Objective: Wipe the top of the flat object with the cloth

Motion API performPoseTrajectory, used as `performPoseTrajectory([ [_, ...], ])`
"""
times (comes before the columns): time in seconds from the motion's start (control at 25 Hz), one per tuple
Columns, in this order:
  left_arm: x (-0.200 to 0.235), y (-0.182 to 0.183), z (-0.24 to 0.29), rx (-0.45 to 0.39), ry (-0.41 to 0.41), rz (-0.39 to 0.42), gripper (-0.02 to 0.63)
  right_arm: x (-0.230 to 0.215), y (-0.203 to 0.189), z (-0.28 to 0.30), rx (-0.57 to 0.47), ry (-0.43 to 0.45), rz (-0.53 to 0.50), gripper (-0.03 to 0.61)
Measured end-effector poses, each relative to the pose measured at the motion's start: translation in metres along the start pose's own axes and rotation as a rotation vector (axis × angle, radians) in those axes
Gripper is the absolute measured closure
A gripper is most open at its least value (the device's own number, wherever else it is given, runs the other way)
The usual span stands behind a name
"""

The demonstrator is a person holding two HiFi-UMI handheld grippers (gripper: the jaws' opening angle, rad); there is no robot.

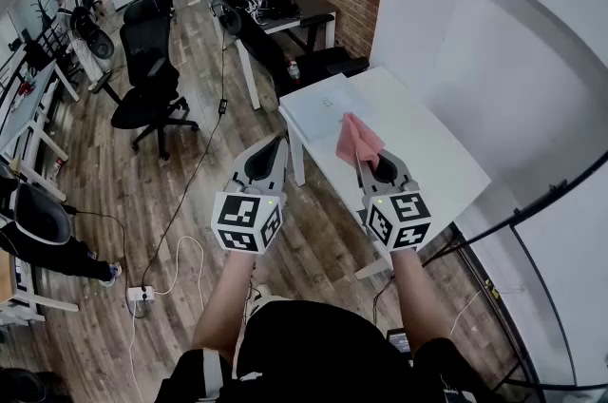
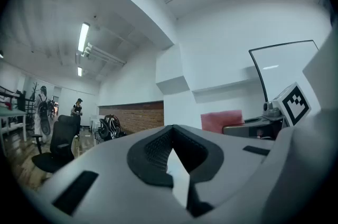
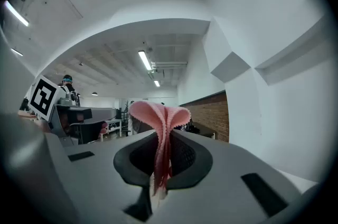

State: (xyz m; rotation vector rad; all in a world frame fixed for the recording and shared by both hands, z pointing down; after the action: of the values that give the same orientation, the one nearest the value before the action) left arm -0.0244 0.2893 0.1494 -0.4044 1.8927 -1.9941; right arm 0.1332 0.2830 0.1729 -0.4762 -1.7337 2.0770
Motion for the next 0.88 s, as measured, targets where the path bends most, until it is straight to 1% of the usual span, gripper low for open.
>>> performPoseTrajectory([
  [0.28,-0.007,-0.004,-0.006,0.01,0.01,-0.017,0.604,0.005,-0.008,-0.007,0.024,0.045,0.008,0.532],
  [0.44,-0.01,-0.008,-0.015,0.027,0.026,-0.016,0.604,0.008,-0.015,-0.009,0.037,0.056,0.01,0.532],
  [0.6,0.0,-0.013,-0.016,0.042,0.053,-0.019,0.604,0.006,-0.015,0.001,0.028,0.062,0.027,0.532],
  [0.76,0.018,-0.009,-0.015,0.021,0.078,-0.051,0.604,0.006,-0.012,0.015,0.022,0.063,0.04,0.532],
  [0.88,0.028,-0.008,-0.006,0.015,0.074,-0.063,0.604,0.005,-0.006,0.026,0.017,0.066,0.054,0.532],
])
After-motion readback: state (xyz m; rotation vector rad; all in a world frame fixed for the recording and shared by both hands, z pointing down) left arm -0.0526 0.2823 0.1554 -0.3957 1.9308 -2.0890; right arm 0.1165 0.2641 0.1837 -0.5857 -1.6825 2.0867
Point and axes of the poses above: the fingertips, and each gripper's own axes: z forward along the fingers, x to its left, y out of its top, the point moved 1 cm from there along -z, backward along the fingers, and after that the axes turned 8 degrees about x, right-handed, at the moved point
